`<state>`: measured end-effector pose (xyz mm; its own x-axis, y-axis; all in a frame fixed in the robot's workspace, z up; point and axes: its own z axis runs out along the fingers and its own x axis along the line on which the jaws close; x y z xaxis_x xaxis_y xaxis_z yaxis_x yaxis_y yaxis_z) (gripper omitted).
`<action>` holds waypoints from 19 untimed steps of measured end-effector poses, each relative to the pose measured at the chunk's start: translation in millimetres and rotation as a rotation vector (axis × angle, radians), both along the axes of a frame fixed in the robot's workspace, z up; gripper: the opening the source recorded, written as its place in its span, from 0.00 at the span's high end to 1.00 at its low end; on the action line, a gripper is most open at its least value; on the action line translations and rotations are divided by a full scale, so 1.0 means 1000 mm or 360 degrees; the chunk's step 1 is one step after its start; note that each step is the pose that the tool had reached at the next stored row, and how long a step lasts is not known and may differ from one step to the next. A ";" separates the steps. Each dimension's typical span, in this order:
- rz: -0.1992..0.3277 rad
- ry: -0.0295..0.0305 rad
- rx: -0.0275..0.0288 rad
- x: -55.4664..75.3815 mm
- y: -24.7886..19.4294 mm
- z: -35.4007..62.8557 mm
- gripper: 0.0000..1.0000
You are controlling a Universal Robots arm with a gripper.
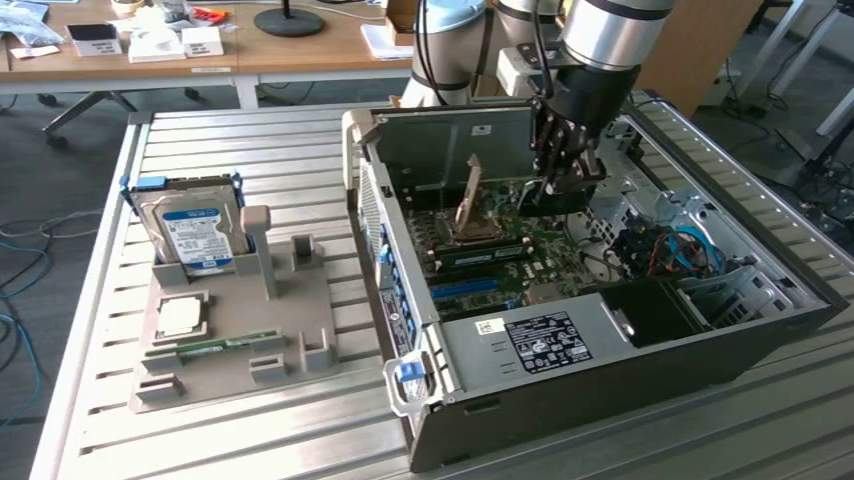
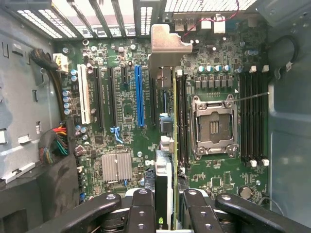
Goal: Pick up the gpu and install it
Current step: 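Insert the gpu into the slot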
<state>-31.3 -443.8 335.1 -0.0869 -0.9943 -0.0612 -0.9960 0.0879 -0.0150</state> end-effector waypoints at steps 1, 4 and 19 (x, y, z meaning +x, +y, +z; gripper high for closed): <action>0.0000 -0.00008 0.00001 -0.001 0.0000 -0.0001 0.73; 0.0000 -0.00018 0.00001 -0.004 0.0000 -0.0001 0.73; 0.0110 -0.00024 0.00003 -0.005 -0.0035 -0.0091 0.73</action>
